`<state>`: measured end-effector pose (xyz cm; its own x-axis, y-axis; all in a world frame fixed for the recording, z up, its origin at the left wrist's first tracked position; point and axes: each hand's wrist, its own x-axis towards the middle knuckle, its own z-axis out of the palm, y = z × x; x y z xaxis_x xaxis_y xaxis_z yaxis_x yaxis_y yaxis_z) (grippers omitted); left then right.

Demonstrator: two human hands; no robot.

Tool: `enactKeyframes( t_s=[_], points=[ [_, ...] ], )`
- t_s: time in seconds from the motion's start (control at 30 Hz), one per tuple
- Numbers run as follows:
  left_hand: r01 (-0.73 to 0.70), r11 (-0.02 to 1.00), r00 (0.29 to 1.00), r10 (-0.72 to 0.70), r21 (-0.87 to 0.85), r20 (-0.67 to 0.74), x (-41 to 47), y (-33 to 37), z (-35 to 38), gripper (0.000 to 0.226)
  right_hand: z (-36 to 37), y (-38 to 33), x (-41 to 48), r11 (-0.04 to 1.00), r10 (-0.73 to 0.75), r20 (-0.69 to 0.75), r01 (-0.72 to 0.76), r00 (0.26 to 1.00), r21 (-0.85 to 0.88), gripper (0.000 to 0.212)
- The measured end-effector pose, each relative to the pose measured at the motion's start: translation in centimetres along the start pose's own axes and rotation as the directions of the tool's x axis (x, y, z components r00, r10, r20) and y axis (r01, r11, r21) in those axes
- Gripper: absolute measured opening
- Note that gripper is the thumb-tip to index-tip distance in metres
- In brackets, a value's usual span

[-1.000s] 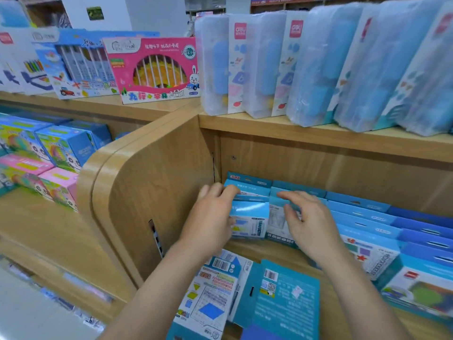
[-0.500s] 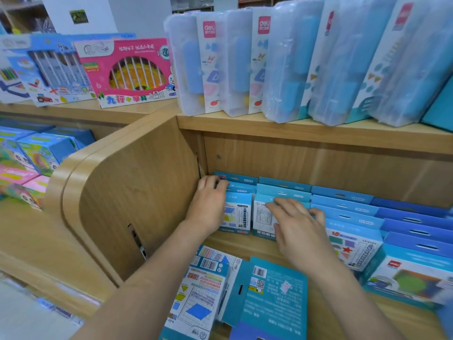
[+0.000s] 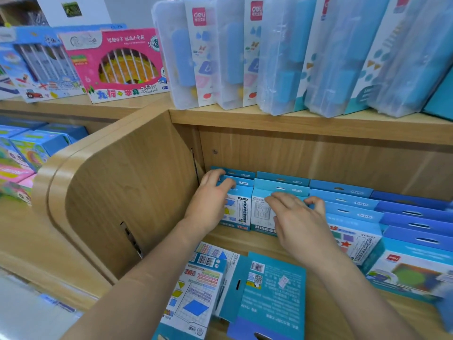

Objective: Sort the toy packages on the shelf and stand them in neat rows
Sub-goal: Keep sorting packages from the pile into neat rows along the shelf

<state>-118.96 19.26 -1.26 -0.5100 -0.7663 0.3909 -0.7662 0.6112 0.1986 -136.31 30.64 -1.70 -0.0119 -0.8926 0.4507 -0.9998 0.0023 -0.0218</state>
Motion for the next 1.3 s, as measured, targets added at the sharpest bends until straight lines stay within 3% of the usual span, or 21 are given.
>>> enactKeyframes(
  t_s=[0.2,0.33,0.43,0.57,0.67,0.73,1.0,1.07,1.17,1.23,1.3],
  points=[
    [0.027,0.999,0.999,-0.028,0.029,0.018,-0.3,0.4,-0.1,0.049,0.0,0.2,-0.5,0.998,-0.014,-0.013,0.015,1.000,0.056,0.046],
    [0.074,0.996,0.997,-0.074,-0.055,-0.012,-1.7,1.1,-1.7,0.054,-1.0,0.6,-1.5,0.976,-0.011,-0.039,0.019,0.999,0.217,0.038],
    [0.104,0.978,0.991,-0.118,-0.182,-0.068,-4.6,1.7,-4.5,0.042,-2.5,0.3,-3.0,0.894,0.025,-0.039,-0.005,0.999,0.448,0.032],
    [0.117,0.940,0.970,-0.178,-0.321,-0.165,-11.9,2.5,-7.6,0.020,-4.2,-1.5,-5.5,0.723,0.024,0.065,-0.062,0.998,0.688,0.026],
    [0.276,0.884,0.924,-0.353,-0.378,-0.150,-17.5,2.8,-7.5,0.033,-3.9,-3.1,-7.1,0.684,-0.056,0.137,-0.062,0.989,0.727,0.029],
    [0.337,0.889,0.915,-0.387,-0.309,-0.116,-20.4,2.9,-6.7,0.047,-3.4,-3.8,-7.9,0.670,-0.102,0.168,-0.058,0.980,0.740,0.031],
    [0.308,0.943,0.940,-0.321,0.124,0.113,-24.7,2.6,-4.2,0.076,-1.9,-5.7,-10.8,0.694,-0.270,0.283,-0.017,0.920,0.719,0.035],
    [0.273,0.949,0.956,-0.286,0.158,0.061,-24.4,2.4,-4.7,0.069,-1.9,-5.9,-11.3,0.699,-0.310,0.304,-0.001,0.901,0.715,0.043],
    [0.208,0.972,0.970,-0.192,0.107,-0.148,-23.3,3.2,-6.6,0.033,-2.4,-6.1,-11.6,0.701,-0.369,0.314,0.040,0.875,0.712,0.068],
    [0.235,0.972,0.930,-0.232,-0.025,-0.286,-22.2,4.6,-8.7,0.028,-3.4,-6.2,-11.1,0.680,-0.370,0.268,0.063,0.890,0.730,0.080],
    [0.287,0.929,0.873,-0.355,-0.235,-0.334,-20.8,6.3,-10.8,0.015,-4.4,-6.1,-10.4,0.654,-0.355,0.157,0.124,0.922,0.747,0.081]
  ],
)
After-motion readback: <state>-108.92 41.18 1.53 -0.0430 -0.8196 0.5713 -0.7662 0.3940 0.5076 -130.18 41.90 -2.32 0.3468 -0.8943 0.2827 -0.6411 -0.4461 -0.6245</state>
